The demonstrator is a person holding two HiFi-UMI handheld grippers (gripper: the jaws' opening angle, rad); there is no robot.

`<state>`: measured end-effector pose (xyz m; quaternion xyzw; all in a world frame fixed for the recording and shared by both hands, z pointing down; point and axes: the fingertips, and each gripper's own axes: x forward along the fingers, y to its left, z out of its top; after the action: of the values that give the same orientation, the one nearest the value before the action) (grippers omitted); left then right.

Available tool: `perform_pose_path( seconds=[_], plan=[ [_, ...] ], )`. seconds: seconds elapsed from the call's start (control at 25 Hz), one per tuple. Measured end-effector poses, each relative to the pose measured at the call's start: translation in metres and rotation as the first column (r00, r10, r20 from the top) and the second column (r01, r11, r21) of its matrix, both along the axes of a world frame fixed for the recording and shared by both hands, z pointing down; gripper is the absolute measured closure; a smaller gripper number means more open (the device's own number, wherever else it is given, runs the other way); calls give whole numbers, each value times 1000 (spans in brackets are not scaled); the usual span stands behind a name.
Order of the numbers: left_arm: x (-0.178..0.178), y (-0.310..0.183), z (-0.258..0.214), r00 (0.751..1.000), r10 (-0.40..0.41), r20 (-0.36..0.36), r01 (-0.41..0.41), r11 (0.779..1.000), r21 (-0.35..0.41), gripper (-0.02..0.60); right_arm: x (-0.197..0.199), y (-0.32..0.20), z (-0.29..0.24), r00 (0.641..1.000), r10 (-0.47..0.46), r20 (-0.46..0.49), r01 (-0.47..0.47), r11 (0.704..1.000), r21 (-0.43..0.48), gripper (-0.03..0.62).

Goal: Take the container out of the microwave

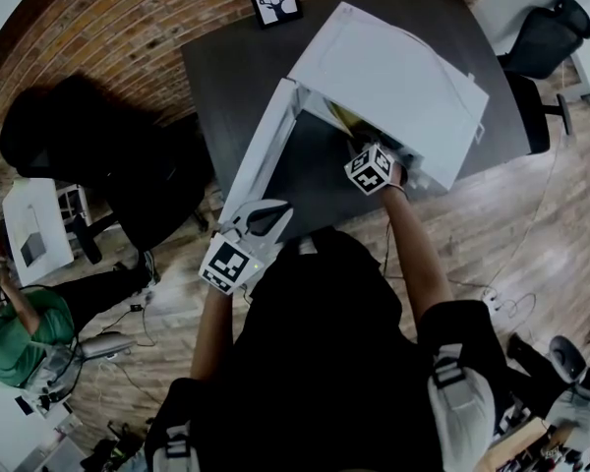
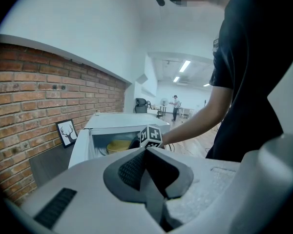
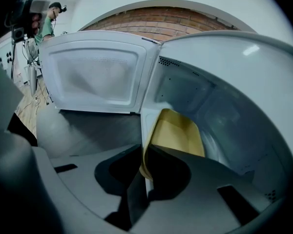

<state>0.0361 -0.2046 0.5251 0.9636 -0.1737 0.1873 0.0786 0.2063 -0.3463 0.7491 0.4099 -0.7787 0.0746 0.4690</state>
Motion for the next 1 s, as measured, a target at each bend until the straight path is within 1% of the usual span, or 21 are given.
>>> perform_pose_path(
  seconds=[0.68, 0.88, 1.0],
  plan=[
    [-9, 4, -3, 1000, 0, -5, 0, 1000, 4, 580, 3, 0, -2, 1000, 19, -17, -19, 1000, -12, 563],
    [-15, 7, -1, 1000, -8, -8, 8, 1000, -18, 580, 1, 1, -4, 999, 26, -21, -26, 1000, -4, 563],
    [-16, 8, -2, 1000, 5, -6, -5, 1000, 2, 580, 0, 3, -6, 999, 32, -24, -32, 999, 2, 563]
  ],
)
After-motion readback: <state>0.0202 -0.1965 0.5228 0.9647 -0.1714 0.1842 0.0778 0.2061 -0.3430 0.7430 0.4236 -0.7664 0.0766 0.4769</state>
